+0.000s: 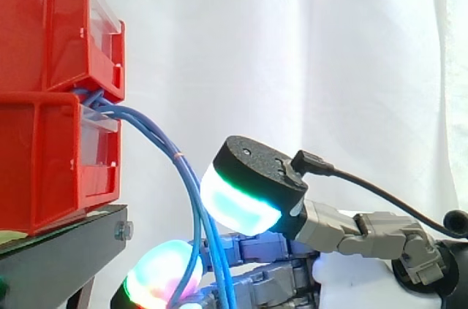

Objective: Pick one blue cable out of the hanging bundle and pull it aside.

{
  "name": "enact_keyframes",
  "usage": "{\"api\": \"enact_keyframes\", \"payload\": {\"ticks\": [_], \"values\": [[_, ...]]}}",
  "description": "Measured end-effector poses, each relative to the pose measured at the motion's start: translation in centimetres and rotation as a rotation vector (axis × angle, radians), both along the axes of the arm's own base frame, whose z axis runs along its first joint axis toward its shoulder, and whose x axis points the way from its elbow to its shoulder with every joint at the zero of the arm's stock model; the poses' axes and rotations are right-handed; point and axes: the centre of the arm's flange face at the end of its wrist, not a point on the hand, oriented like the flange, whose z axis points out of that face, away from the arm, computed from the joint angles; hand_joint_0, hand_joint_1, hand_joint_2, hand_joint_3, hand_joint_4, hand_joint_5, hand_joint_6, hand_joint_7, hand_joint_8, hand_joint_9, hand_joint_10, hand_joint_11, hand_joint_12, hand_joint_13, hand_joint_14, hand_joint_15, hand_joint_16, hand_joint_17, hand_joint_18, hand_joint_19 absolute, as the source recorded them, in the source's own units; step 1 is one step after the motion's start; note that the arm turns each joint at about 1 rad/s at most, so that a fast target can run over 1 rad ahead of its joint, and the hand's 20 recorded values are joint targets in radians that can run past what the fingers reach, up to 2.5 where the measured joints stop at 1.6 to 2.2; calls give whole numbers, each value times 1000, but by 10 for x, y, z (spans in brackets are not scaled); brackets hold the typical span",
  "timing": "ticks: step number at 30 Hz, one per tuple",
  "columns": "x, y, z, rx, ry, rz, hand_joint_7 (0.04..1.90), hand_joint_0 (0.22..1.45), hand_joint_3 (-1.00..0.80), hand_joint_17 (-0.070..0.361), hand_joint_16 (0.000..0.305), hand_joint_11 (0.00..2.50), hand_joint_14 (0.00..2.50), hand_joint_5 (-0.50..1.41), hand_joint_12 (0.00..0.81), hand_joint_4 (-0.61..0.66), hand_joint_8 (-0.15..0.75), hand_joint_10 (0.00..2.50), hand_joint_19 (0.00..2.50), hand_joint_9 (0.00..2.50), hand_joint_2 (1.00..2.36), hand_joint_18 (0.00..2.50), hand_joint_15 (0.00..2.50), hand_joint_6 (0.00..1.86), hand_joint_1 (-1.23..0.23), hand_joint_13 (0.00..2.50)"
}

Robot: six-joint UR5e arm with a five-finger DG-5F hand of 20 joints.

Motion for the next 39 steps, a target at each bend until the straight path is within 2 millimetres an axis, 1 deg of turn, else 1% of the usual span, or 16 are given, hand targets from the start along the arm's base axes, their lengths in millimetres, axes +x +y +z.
{"api": "enact_keyframes", "payload": {"ticks": [3, 6, 10, 11, 12, 13, 15, 16, 21, 26, 29, 31, 33, 37, 38, 39], "values": [[0, 0, 3, 5, -4, 1, 1294, 597, -368, 65, 29, 497, 16, -53, 238, 130, 199, 20, 269, 991, 1011, 433, 381, 501, -649, 726], [0, -2, 11, 8, -12, -1, 1323, 597, -377, 66, 29, 496, 17, -50, 238, 134, 202, 19, 269, 997, 1010, 439, 383, 500, -651, 731], [-2, -5, 20, 7, -7, -5, 1276, 586, -401, 67, 30, 501, 16, -52, 240, 141, 204, 17, 281, 1002, 1008, 444, 381, 529, -646, 734], [-2, -6, 21, 7, -3, -6, 1265, 600, -381, 66, 30, 505, 16, -49, 238, 139, 203, 17, 282, 1009, 1010, 445, 385, 547, -611, 732], [-3, -6, 21, 6, 2, -6, 1222, 600, -360, 66, 30, 499, 16, -51, 238, 138, 205, 19, 293, 1013, 1011, 443, 394, 576, -602, 734], [-3, -7, 21, 6, 6, -6, 1218, 603, -357, 66, 30, 496, 16, -52, 238, 135, 200, 19, 293, 1014, 1012, 443, 385, 580, -591, 735], [-4, -8, 21, 8, 11, -5, 1125, 598, -302, 68, 30, 509, 17, -57, 245, 120, 214, 17, 310, 1025, 1015, 437, 395, 638, -545, 730], [-4, -8, 21, 10, 12, -4, 1120, 597, -298, 69, 31, 502, 18, -57, 245, 125, 214, 17, 310, 1025, 1014, 436, 404, 640, -538, 729], [-4, -9, 21, 20, 12, 4, 1121, 561, -419, 76, 34, 503, 17, -56, 254, 128, 225, 17, 322, 1032, 1007, 449, 400, 643, -472, 743], [-5, -12, 28, 32, 14, 5, 1171, 558, -437, 78, 35, 502, 17, -52, 254, 131, 222, 17, 328, 1038, 1005, 458, 408, 605, -442, 750], [-8, -17, 34, 34, 28, 4, 1251, 570, -433, 78, 35, 502, 17, -46, 251, 131, 214, 17, 338, 1046, 1006, 460, 410, 561, -412, 750], [-10, -20, 41, 35, 37, 2, 1274, 574, -427, 78, 35, 505, 17, -43, 249, 133, 218, 19, 335, 1044, 1006, 461, 416, 546, -411, 751], [-12, -26, 49, 34, 46, -3, 1341, 586, -400, 77, 34, 510, 17, -40, 250, 137, 209, 20, 341, 1041, 1008, 458, 418, 504, -413, 750], [-16, -36, 61, 33, 55, -14, 1336, 591, -359, 78, 35, 506, 19, -42, 249, 134, 210, 18, 346, 1039, 1011, 455, 422, 500, -432, 747], [-16, -38, 64, 33, 54, -16, 1349, 594, -342, 78, 35, 512, 17, -42, 250, 131, 215, 18, 343, 1038, 1012, 456, 416, 500, -467, 748], [-17, -40, 68, 32, 53, -18, 1252, 597, -320, 78, 35, 514, 17, -53, 253, 131, 221, 18, 336, 1041, 1013, 464, 410, 560, -515, 753]]}}
